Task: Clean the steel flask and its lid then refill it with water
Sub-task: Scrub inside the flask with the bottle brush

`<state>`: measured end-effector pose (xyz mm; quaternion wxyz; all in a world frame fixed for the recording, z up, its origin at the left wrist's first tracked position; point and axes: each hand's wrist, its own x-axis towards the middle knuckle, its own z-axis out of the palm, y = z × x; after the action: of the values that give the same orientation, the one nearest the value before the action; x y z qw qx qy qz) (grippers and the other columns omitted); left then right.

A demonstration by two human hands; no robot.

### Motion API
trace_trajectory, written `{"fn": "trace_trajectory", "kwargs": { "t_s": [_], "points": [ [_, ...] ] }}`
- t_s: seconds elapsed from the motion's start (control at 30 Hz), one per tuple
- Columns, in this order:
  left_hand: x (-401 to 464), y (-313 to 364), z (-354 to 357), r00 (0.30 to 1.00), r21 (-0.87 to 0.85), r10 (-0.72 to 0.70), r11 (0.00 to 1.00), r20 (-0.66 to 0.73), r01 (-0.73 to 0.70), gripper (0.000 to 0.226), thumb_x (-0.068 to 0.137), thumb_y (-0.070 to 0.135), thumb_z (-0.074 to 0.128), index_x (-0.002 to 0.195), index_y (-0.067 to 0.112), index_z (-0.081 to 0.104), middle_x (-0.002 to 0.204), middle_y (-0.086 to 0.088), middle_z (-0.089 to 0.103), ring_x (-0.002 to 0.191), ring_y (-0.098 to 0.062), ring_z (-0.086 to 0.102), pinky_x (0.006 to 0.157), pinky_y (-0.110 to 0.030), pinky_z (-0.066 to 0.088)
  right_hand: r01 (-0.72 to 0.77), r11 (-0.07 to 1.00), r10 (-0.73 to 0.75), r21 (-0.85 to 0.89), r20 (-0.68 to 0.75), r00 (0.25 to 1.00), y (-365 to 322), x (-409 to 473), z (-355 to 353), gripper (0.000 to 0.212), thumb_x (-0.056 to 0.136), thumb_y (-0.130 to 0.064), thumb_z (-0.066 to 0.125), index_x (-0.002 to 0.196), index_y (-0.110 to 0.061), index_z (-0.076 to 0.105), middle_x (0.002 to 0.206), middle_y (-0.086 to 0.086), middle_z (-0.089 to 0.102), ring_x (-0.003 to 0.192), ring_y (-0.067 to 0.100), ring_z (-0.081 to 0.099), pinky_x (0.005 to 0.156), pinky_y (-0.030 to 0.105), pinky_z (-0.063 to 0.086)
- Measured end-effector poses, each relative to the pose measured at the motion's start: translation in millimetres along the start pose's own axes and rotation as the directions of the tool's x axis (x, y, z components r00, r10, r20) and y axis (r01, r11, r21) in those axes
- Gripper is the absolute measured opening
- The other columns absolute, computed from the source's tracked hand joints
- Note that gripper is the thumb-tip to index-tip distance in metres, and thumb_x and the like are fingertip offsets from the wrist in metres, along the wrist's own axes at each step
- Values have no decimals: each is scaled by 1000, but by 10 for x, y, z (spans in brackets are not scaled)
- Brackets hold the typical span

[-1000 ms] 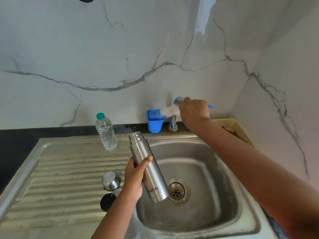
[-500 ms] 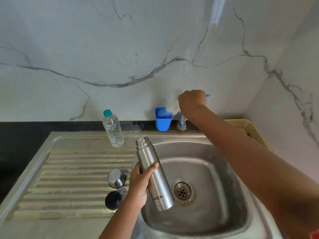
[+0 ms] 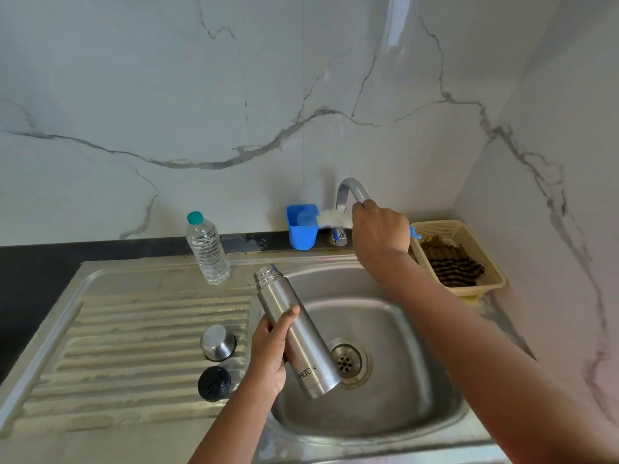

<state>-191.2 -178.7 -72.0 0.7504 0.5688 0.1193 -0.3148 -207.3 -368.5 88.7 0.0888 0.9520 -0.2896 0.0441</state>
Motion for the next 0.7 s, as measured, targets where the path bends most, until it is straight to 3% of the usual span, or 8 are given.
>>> {"fn": "trace_trajectory", "kwargs": {
  "t_s": [0.1, 0.3, 0.5, 0.63, 0.7],
  "points": [
    [-36, -13, -8, 1000, 23, -24, 999, 9, 24, 46, 74, 29, 81, 112, 11, 64, 104, -14, 71, 99, -29, 66, 89, -44, 53, -11, 1000, 11, 2, -33, 999, -12, -84, 44, 26, 97, -10, 47, 123, -9, 51, 119, 6, 57, 93, 31, 66, 62, 34, 39],
    [-128, -18, -43, 999, 49, -14, 999, 40, 12, 57, 66, 34, 81, 114, 9, 63, 105, -15, 71, 97, -27, 67, 75, -37, 53, -45, 999, 45, 3, -80, 996, -27, -213, 160, 27, 95, -5, 50, 121, -10, 50, 118, 5, 56, 87, 30, 67, 58, 34, 37],
    [-121, -33, -78, 1000, 35, -21, 999, 3, 20, 75, 58, 37, 90, 116, 19, 46, 113, -16, 63, 100, -29, 64, 87, -46, 54, -66, 997, 68, 35, -53, 996, -22, -320, 272, 34, 91, -2, 53, 123, -11, 46, 125, 6, 52, 83, 28, 65, 54, 34, 37],
    [-131, -46, -94, 998, 57, -62, 996, 7, 62, 65, 74, 37, 80, 121, 16, 40, 115, -17, 60, 100, -29, 62, 88, -47, 53, -118, 987, 119, 113, -6, 993, -15, -371, 326, 42, 93, -5, 52, 133, -10, 42, 133, 8, 49, 90, 29, 66, 58, 33, 39],
    [-146, -53, -106, 995, 62, -98, 993, 15, 97, 66, 78, 38, 78, 126, 15, 39, 117, -17, 60, 103, -30, 62, 90, -48, 53, -174, 962, 174, 208, 22, 985, 18, -423, 349, 37, 94, -7, 49, 131, -10, 43, 128, 8, 53, 96, 29, 64, 63, 33, 39]
  ]
}}
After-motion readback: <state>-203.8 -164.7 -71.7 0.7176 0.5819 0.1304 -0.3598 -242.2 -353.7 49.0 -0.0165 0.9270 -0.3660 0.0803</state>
